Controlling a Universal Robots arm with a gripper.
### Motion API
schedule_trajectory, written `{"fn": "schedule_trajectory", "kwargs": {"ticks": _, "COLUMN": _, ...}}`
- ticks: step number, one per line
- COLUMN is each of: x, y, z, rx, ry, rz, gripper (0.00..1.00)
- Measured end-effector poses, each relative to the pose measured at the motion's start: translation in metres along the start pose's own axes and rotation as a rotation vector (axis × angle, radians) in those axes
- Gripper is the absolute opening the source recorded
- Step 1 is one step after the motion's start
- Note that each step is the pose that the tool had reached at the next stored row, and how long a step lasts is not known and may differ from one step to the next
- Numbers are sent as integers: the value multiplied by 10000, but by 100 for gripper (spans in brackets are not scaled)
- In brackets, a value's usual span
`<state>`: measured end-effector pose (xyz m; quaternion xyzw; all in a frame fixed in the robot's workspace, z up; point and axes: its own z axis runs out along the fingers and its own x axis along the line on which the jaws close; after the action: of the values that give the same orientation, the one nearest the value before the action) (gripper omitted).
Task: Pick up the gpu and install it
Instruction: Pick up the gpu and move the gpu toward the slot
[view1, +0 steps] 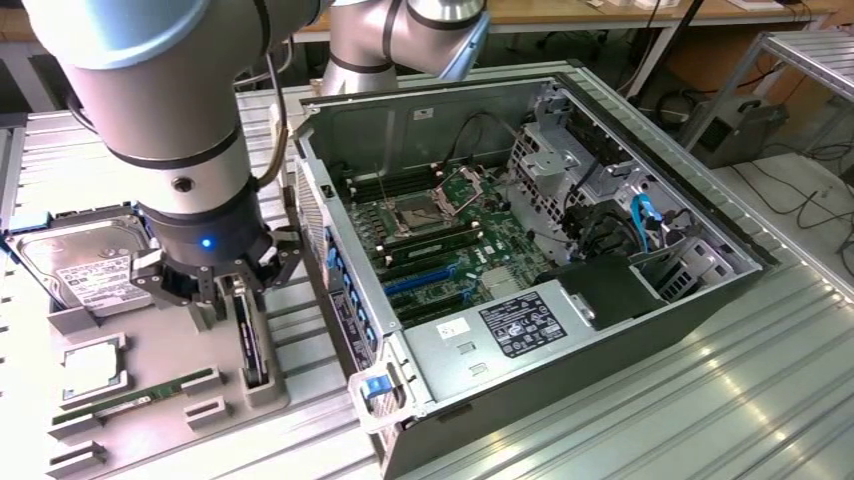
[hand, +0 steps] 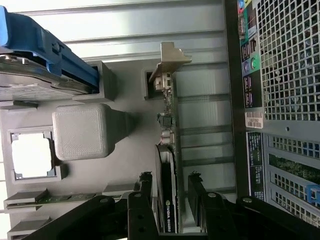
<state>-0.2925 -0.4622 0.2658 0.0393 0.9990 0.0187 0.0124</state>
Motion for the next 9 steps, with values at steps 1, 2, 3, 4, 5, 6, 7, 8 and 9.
{"fn": "schedule_trajectory", "kwargs": {"ticks": 1, "x": 0, "y": 0, "z": 19, "rx": 0, "ry": 0, "rz": 0, "gripper": 42}}
{"fn": "schedule_trajectory", "kwargs": {"ticks": 2, "x": 1, "y": -1, "z": 37, "rx": 0, "ry": 0, "rz": 0, "gripper": 42}}
{"fn": "schedule_trajectory", "kwargs": {"ticks": 3, "x": 2, "y": 0, "z": 57, "rx": 0, "ry": 0, "rz": 0, "gripper": 42}}
{"fn": "schedule_trajectory", "kwargs": {"ticks": 4, "x": 3, "y": 2, "z": 92, "rx": 0, "ry": 0, "rz": 1, "gripper": 42}}
{"fn": "schedule_trajectory", "kwargs": {"ticks": 5, "x": 4, "y": 3, "z": 109, "rx": 0, "ry": 0, "rz": 1, "gripper": 42}}
{"fn": "schedule_trajectory", "kwargs": {"ticks": 6, "x": 5, "y": 6, "z": 127, "rx": 0, "ry": -1, "rz": 1, "gripper": 42}}
{"fn": "schedule_trajectory", "kwargs": {"ticks": 7, "x": 5, "y": 11, "z": 141, "rx": 0, "ry": -1, "rz": 1, "gripper": 42}}
{"fn": "schedule_trajectory", "kwargs": {"ticks": 8, "x": 6, "y": 17, "z": 152, "rx": 0, "ry": 3, "rz": 0, "gripper": 42}}
{"fn": "schedule_trajectory", "kwargs": {"ticks": 9, "x": 6, "y": 21, "z": 159, "rx": -2, "ry": 12, "rz": 1, "gripper": 42}}
